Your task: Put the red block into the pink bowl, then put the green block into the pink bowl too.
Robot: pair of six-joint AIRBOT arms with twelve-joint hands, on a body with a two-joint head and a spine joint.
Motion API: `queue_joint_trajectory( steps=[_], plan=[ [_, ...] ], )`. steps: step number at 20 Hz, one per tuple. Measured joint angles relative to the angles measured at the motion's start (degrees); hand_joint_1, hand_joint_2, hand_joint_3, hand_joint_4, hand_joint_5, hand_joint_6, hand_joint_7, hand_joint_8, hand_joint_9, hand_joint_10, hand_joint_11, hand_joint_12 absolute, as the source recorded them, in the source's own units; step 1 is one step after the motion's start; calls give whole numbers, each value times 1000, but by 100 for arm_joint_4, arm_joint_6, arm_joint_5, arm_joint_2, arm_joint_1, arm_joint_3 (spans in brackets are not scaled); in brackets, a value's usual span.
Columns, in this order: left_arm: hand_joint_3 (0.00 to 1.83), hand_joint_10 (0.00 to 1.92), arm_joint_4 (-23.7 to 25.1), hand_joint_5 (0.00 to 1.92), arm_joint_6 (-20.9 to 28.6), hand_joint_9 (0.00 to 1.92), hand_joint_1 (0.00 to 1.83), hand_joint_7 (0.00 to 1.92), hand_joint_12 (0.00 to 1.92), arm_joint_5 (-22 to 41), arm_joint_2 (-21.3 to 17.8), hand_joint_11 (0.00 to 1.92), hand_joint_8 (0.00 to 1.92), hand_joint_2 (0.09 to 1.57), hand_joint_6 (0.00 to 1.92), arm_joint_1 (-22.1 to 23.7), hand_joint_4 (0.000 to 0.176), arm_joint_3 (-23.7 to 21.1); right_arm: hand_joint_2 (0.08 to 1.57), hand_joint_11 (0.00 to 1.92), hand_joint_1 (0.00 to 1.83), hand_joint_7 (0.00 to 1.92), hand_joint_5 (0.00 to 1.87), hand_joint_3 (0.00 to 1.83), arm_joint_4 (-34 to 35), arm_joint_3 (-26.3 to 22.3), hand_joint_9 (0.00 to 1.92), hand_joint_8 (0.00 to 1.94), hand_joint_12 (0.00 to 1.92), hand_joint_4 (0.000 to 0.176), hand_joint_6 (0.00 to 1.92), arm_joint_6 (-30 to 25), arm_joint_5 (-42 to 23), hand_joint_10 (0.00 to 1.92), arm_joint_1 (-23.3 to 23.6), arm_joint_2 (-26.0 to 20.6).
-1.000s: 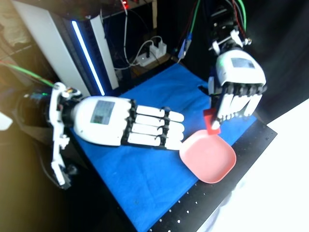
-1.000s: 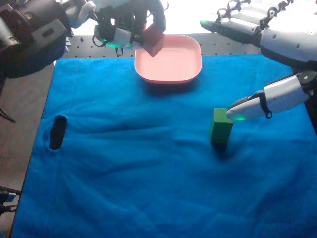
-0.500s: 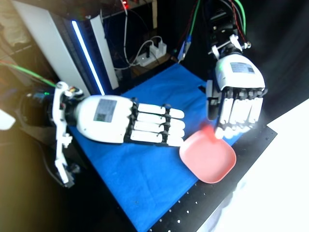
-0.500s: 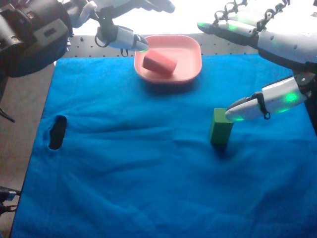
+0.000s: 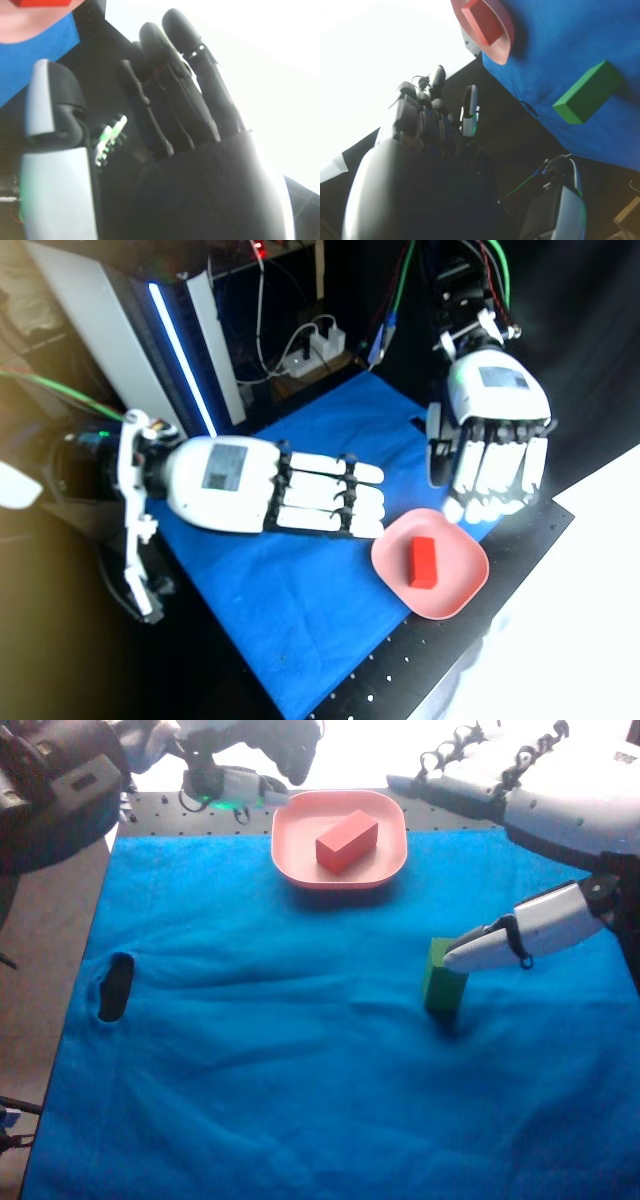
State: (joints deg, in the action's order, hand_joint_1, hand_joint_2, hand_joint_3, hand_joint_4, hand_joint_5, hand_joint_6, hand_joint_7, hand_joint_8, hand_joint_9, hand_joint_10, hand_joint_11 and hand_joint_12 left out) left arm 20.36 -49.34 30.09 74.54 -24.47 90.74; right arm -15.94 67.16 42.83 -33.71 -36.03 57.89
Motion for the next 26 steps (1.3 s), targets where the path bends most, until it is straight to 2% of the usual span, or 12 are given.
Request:
queue_joint_trajectory(
  steps=[1, 2, 3, 7, 14, 15, 16, 17, 19, 21, 24, 26],
  plan=[
    [4, 261, -28, 881, 0, 1268, 1269, 1134, 1255, -7, -57, 915, 897, 1095, 964, 0, 0, -37, 773, 25, 549, 614, 369, 1, -4, 0, 583, 20, 1092, 0, 13, 0, -15, 40, -42, 37],
    [3, 361, -28, 873, 0, 1252, 1270, 1134, 1265, -7, -85, 928, 904, 1097, 965, 0, 0, -59, 781, 210, 593, 698, 432, 1, 0, 0, 687, 23, 1134, 0, 17, -2, -22, 48, -66, 50],
    [0, 639, -28, 848, 0, 1162, 1266, 1096, 1354, -13, -85, 902, 987, 1115, 982, 0, 0, -61, 825, 475, 588, 826, 489, 2, -2, 0, 851, 19, 1147, 0, 8, -2, 11, 56, -107, 72],
    [0, 706, -22, 880, 2, 1166, 1271, 1139, 1340, -4, -90, 936, 899, 1097, 954, -13, 0, -96, 817, 565, 559, 972, 562, 0, 26, 0, 1030, 30, 1203, 0, 10, -136, 7, 94, -282, 94],
    [0, 702, -22, 997, 0, 1260, 1268, 1190, 1306, -28, -125, 1076, 787, 1060, 814, -31, 0, -142, 847, 665, 521, 1020, 674, 2, 22, 0, 1093, 17, 1279, 0, 13, -212, 13, 147, -361, 98],
    [0, 738, -26, 1028, 2, 1276, 1276, 1198, 1331, -28, -125, 1093, 801, 1053, 747, -31, 0, -142, 855, 613, 571, 1083, 744, 0, 24, 0, 1011, 17, 1416, 0, 3, -212, 9, 373, -393, 116],
    [0, 738, -24, 1028, 2, 1276, 1276, 1198, 1331, -28, -125, 1093, 801, 1053, 747, -31, 0, -142, 855, 613, 571, 1083, 744, 0, 17, 0, 1011, 17, 1416, 0, 3, -212, 20, 373, -402, 129],
    [1, 739, -24, 1032, 2, 1242, 1269, 1180, 1326, -28, -125, 1066, 822, 1055, 752, -39, 0, -142, 849, 594, 584, 1112, 804, 0, 17, 0, 914, 22, 1460, 0, 4, -212, 24, 640, -417, 142],
    [0, 730, -22, 1031, 2, 1219, 1262, 1159, 1321, -39, -125, 1036, 848, 1060, 762, -79, 0, -142, 844, 631, 649, 1137, 868, 0, -15, 0, 820, 33, 1505, 0, 8, -212, 24, 955, -424, 177],
    [1, 737, -28, 1021, 2, 1192, 1263, 1143, 1325, -52, -125, 1015, 893, 1066, 763, -76, 0, -142, 831, 567, 731, 1141, 925, 0, -17, 0, 756, 49, 1557, 0, 18, -212, 24, 1085, -424, 197],
    [0, 779, -26, 1032, 2, 1191, 1262, 1133, 1349, -33, -125, 1012, 914, 1067, 744, -83, 0, -142, 842, 625, 754, 1155, 991, 1, -20, 0, 821, 80, 1448, 0, 23, -212, 22, 964, -463, 223],
    [1, 930, -28, 1037, 2, 1153, 1258, 1100, 1403, -33, -125, 1013, 980, 1073, 731, -83, 0, -142, 838, 709, 904, 1185, 1063, 0, -20, 0, 889, 98, 1477, 0, 30, -214, 59, 965, -492, 225]
  ],
)
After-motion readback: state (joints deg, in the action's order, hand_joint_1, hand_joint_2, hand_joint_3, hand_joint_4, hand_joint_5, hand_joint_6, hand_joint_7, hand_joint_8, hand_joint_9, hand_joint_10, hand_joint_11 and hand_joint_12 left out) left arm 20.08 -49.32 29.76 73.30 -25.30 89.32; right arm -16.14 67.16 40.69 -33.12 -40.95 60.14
